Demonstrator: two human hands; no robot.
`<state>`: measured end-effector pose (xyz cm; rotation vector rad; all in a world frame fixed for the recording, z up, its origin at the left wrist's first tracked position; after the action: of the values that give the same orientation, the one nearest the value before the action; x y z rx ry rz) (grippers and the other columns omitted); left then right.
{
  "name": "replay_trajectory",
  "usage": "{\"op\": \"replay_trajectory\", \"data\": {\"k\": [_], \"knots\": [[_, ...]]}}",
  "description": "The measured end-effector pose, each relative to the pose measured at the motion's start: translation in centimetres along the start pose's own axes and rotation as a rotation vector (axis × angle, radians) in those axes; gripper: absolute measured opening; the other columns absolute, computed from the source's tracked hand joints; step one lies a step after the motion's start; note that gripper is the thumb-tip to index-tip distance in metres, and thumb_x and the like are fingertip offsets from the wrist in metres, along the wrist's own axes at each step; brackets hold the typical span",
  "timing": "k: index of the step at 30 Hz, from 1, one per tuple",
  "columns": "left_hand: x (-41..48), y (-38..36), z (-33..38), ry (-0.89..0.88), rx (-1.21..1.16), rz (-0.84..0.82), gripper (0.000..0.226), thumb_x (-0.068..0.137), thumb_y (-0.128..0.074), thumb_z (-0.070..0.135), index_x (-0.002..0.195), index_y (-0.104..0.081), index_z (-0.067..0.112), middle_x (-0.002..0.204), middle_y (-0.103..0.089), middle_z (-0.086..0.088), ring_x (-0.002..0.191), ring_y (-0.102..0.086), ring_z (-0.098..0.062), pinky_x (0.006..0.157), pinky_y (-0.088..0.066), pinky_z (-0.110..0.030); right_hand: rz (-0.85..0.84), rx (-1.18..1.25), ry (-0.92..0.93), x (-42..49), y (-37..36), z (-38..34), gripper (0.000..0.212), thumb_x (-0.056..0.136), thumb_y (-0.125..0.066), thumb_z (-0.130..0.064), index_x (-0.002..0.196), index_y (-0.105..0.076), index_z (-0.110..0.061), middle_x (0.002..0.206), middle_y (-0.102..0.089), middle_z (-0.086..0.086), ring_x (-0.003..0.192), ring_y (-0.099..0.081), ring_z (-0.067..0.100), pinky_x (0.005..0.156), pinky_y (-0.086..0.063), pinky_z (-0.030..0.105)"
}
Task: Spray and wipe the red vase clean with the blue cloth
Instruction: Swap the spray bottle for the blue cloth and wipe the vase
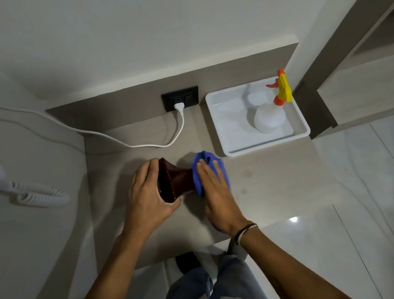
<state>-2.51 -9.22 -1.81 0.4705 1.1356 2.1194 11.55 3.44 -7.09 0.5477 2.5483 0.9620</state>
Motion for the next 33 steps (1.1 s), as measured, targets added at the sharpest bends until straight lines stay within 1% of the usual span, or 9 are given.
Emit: {"op": "replay_trajectory", "data": {"k": [6, 11, 13, 17, 21, 25, 28, 30, 33], "knots": [[-0.2, 0.0, -0.9, 0.028, -0.002, 0.005, 0.095, 0.059, -0.097, 0.02, 0.143, -0.058, 0.0, 0.138, -0.062, -0.02, 0.123, -0.063, -0.043, 0.105, -0.05, -0.044, -0.032, 0.114, 0.212, -0.7, -1.6, -2.2, 0.115, 0.088, -0.055, 0.021, 0.174, 0.004, -0.029, 0.183, 0.014, -0.011, 0.172, 0.01, 0.022, 0.139, -0.008, 0.045], [-0.2, 0.0, -0.5, 0.023, -0.011, -0.004, 0.108, 0.056, -0.104, 0.021, 0.149, -0.055, -0.004, 0.142, -0.06, -0.023, 0.126, -0.061, -0.045, 0.107, -0.051, -0.049, -0.008, 0.049, -0.036, 0.0, 0.3, 0.9, 0.085, 0.102, -0.051, 0.007, 0.174, -0.009, -0.011, 0.183, 0.004, 0.002, 0.171, 0.011, 0.028, 0.139, -0.012, 0.053], [0.1, -0.1, -0.4, 0.016, -0.031, 0.018, 0.096, 0.06, -0.098, 0.021, 0.143, -0.058, -0.003, 0.137, -0.062, -0.023, 0.121, -0.062, -0.046, 0.105, -0.05, -0.045, -0.02, 0.161, 0.099, -0.4, -1.4, -3.0, 0.085, 0.098, -0.045, -0.009, 0.174, -0.008, -0.013, 0.185, 0.0, 0.005, 0.172, 0.006, 0.029, 0.14, -0.006, 0.049], [-0.3, 0.2, -1.7, 0.035, 0.016, 0.003, 0.092, 0.059, -0.098, 0.015, 0.14, -0.06, -0.004, 0.134, -0.063, -0.024, 0.12, -0.064, -0.047, 0.103, -0.051, -0.046, -0.021, 0.128, 0.272, -0.8, -3.0, -4.0, 0.106, 0.09, -0.052, 0.016, 0.175, -0.002, -0.023, 0.185, 0.007, -0.005, 0.172, 0.009, 0.025, 0.138, -0.009, 0.042], [-1.0, 0.6, -2.3, 0.019, 0.034, 0.0, 0.111, 0.054, -0.106, 0.025, 0.149, -0.054, -0.001, 0.141, -0.06, -0.019, 0.125, -0.06, -0.04, 0.103, -0.051, -0.043, 0.043, -0.007, -0.027, 0.0, 0.4, 2.6, 0.089, 0.098, -0.054, 0.016, 0.173, -0.015, -0.011, 0.184, -0.004, 0.005, 0.172, 0.003, 0.031, 0.139, -0.019, 0.049], [-0.2, 0.4, -2.3, 0.054, -0.029, 0.032, 0.109, 0.053, -0.105, 0.034, 0.148, -0.056, 0.01, 0.138, -0.061, -0.007, 0.123, -0.061, -0.029, 0.103, -0.047, -0.033, 0.197, 0.365, -0.223, -0.6, 2.1, 5.5, 0.075, 0.092, -0.047, 0.015, 0.165, -0.037, 0.0, 0.174, -0.037, 0.016, 0.163, -0.035, 0.034, 0.137, -0.025, 0.049], [0.2, 0.9, -2.2, 0.118, -0.079, 0.052, 0.103, 0.053, -0.102, 0.046, 0.142, -0.06, 0.02, 0.129, -0.064, 0.002, 0.114, -0.064, -0.02, 0.097, -0.05, -0.027, 0.241, 0.615, -0.282, -1.1, 2.7, 5.8, 0.071, 0.087, -0.044, 0.005, 0.158, -0.05, -0.005, 0.158, -0.058, 0.015, 0.145, -0.058, 0.019, 0.128, -0.042, 0.037], [0.4, 1.2, -2.5, 0.194, -0.141, 0.044, 0.1, 0.052, -0.096, 0.058, 0.141, -0.061, 0.027, 0.126, -0.066, 0.007, 0.111, -0.065, -0.015, 0.097, -0.056, -0.033, 0.271, 0.733, -0.364, -1.4, 2.4, 5.9, 0.065, 0.094, -0.042, 0.016, 0.152, -0.057, -0.009, 0.145, -0.068, 0.013, 0.125, -0.07, 0.007, 0.112, -0.056, 0.027], [0.7, 1.5, -2.8, 0.405, -0.274, 0.031, 0.11, 0.057, -0.087, 0.074, 0.155, -0.051, 0.04, 0.143, -0.069, 0.002, 0.13, -0.064, -0.022, 0.108, -0.054, -0.047, 0.214, 1.019, -0.569, -1.4, 1.5, 6.1, 0.065, 0.095, -0.038, 0.021, 0.141, -0.068, -0.014, 0.126, -0.079, 0.012, 0.112, -0.077, 0.027, 0.099, -0.064, 0.038]]}}
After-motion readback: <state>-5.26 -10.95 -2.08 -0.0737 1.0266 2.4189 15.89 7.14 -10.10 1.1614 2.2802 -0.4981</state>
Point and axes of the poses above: each hand's wrist, its own x-axis towards the middle knuckle, its own y-axis out of the back of the hand, z = x × y, the point moved 3 cm from there along x, towards the middle knuckle
